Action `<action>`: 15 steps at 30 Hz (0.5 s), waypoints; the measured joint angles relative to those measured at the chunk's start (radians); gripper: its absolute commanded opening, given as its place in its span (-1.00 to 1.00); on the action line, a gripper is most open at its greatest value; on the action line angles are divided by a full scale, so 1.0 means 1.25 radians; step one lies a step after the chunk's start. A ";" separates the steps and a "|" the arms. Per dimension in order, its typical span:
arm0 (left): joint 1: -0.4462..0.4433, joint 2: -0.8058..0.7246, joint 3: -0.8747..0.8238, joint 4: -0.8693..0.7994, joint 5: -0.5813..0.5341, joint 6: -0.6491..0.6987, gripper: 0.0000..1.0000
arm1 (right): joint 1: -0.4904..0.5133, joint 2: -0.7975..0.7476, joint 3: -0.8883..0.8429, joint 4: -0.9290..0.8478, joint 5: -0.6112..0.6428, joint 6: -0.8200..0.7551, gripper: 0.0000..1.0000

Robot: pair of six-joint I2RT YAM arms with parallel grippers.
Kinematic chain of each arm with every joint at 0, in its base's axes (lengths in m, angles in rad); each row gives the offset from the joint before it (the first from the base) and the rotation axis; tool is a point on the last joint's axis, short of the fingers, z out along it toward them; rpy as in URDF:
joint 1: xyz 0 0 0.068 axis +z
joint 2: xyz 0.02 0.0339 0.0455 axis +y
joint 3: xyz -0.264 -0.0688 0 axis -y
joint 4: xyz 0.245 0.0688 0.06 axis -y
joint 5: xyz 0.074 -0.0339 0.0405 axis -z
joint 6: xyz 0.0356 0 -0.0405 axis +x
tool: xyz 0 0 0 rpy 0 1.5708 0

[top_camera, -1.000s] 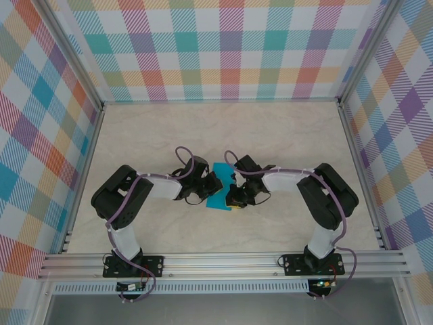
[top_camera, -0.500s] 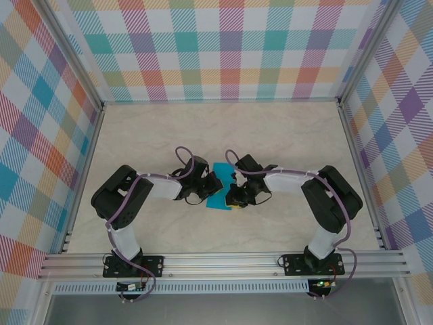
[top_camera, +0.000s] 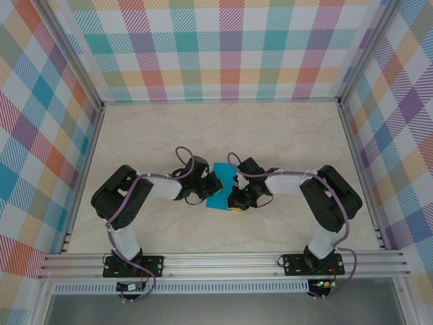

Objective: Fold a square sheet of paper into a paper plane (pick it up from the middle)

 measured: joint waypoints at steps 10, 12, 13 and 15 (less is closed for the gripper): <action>0.000 -0.005 0.000 -0.012 -0.001 0.000 -0.98 | 0.004 -0.027 0.042 -0.044 0.018 0.002 -0.72; 0.000 -0.005 0.000 -0.013 -0.001 0.000 -0.98 | 0.004 -0.023 0.061 -0.035 0.011 0.007 -0.72; 0.000 -0.005 0.000 -0.013 -0.001 0.000 -0.98 | 0.004 -0.017 0.069 -0.027 0.008 0.011 -0.73; 0.000 -0.005 0.000 -0.013 -0.001 0.000 -0.98 | 0.004 0.006 0.078 -0.009 0.002 0.020 -0.72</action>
